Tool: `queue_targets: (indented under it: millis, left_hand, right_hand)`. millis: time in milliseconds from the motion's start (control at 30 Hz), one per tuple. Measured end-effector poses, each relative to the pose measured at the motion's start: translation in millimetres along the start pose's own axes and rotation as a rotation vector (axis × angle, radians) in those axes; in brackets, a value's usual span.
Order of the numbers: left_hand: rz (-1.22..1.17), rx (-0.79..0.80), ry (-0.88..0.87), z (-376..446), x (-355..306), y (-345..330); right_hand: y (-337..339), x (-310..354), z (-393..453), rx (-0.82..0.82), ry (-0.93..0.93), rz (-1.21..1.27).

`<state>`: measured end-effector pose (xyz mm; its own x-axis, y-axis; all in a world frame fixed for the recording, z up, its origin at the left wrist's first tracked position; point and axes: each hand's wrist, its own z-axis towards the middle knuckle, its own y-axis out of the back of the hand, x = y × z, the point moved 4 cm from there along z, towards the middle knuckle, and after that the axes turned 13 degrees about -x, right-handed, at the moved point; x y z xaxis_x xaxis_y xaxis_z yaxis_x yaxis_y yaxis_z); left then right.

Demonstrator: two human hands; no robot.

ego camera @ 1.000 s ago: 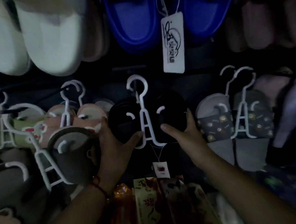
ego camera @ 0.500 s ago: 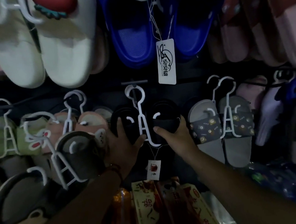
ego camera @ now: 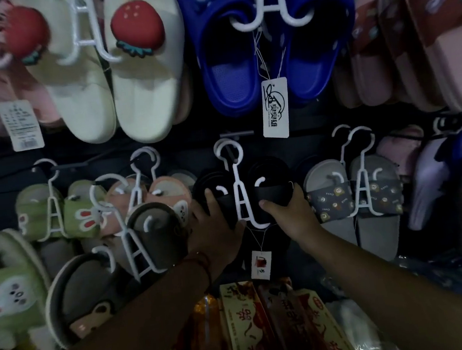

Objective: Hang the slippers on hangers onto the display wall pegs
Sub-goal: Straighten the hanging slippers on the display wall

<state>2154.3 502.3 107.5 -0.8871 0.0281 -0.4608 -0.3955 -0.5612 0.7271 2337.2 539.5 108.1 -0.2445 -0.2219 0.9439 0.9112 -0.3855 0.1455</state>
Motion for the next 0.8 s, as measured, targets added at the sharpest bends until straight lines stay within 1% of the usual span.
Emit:
queue_targets:
  millis: [100,167,233,267,333,400,500,600,700,800]
  left_hand:
    - [-0.014,0.027,-0.131,-15.4,-9.7,15.1]
    - [0.007,0.019,-0.259,-28.1,-15.4,31.2]
    - [0.088,-0.018,-0.379,-41.5,-16.3,50.7]
    - [0.133,-0.03,-0.409,-47.0,-12.8,60.1]
    - [0.233,-0.075,-0.44,-56.7,-0.1,77.5]
    - [0.322,-0.162,-0.472,-63.4,13.4,97.5]
    - [0.398,-0.169,-0.473,-69.1,40.7,117.1]
    - [0.424,-0.199,-0.474,-77.8,65.9,136.9]
    - [0.482,-0.252,-0.465,-88.4,89.5,149.8]
    - [0.48,-0.272,-0.489,-93.3,111.0,150.5]
  right_hand:
    - [5.9,7.2,-8.6,-0.008,0.072,-0.154]
    - [9.2,12.4,-16.8,0.006,0.144,-0.256]
    - [9.9,24.6,-32.0,0.063,0.27,-0.401]
    - [10.3,32.8,-43.6,0.098,0.333,-0.471]
    - [8.6,44.8,-62.7,0.134,0.482,-0.564]
    - [1.0,54.4,-80.4,0.19,0.585,-0.624]
    - [-19.6,62.4,-101.2,0.297,0.625,-0.7]
    - [-39.3,72.8,-121.0,0.319,0.68,-0.705]
    - [-56.4,79.1,-136.2,0.357,0.678,-0.698]
    - [-70.5,86.4,-150.5,0.397,0.672,-0.672]
